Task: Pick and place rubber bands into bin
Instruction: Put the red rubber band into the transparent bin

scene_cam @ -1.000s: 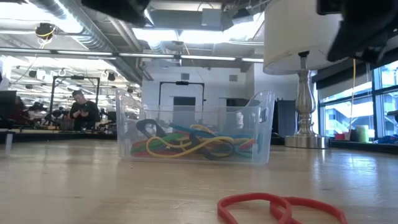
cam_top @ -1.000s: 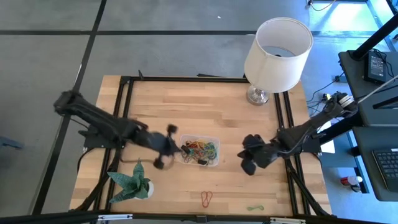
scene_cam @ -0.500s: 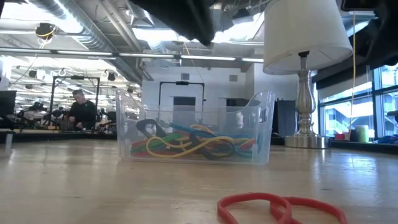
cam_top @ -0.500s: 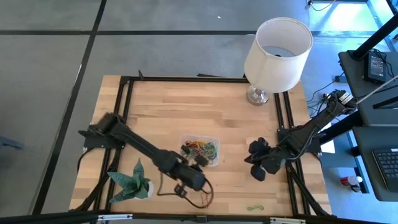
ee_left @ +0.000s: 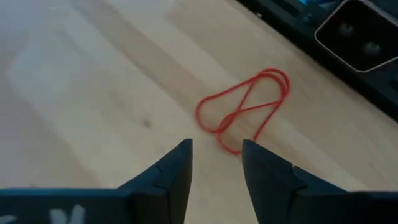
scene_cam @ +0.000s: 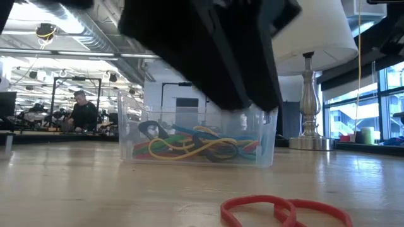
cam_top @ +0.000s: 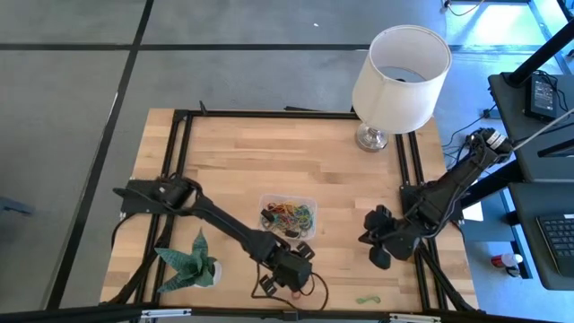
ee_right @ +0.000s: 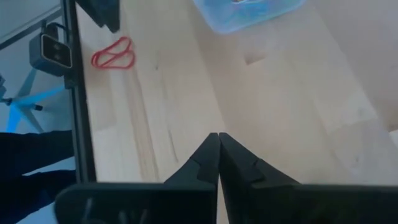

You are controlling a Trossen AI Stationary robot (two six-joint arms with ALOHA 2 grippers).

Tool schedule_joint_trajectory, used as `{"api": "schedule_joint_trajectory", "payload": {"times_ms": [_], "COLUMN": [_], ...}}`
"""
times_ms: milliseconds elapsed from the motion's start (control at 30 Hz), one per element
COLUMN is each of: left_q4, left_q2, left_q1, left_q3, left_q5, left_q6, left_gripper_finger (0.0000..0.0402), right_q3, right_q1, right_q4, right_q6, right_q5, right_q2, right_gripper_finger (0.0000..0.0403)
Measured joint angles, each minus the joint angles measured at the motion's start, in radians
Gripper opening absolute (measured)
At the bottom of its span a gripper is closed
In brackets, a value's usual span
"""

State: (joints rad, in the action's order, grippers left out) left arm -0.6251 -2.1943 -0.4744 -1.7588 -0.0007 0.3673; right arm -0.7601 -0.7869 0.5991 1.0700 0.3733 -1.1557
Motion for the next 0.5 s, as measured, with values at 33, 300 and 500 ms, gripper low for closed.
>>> {"api": "schedule_joint_trajectory", "payload": {"times_ms": [33,300,500], "left_q4": [0.01,0.101,0.099], "left_q2": [-0.01,-0.065,-0.089], "left_q1": [0.0,0.002,0.003], "left_q3": [0.0,-0.001,0.0], "left_q5": [0.01,0.031,0.055], "left_q6": [0.009,0.042,0.066], "left_gripper_finger": [0.0134,0.0117,0.0101], "right_q3": [0.0,0.0,0.0], "right_q1": [-0.007,-0.062,-0.1], "right_q4": [-0.001,0.007,0.005], "right_q6": [0.002,0.055,0.121], "right_q5": [0.0,0.054,0.083], "right_q2": [0.0,0.0,0.0], "right_gripper_finger": [0.0011,0.0011,0.0012]}}
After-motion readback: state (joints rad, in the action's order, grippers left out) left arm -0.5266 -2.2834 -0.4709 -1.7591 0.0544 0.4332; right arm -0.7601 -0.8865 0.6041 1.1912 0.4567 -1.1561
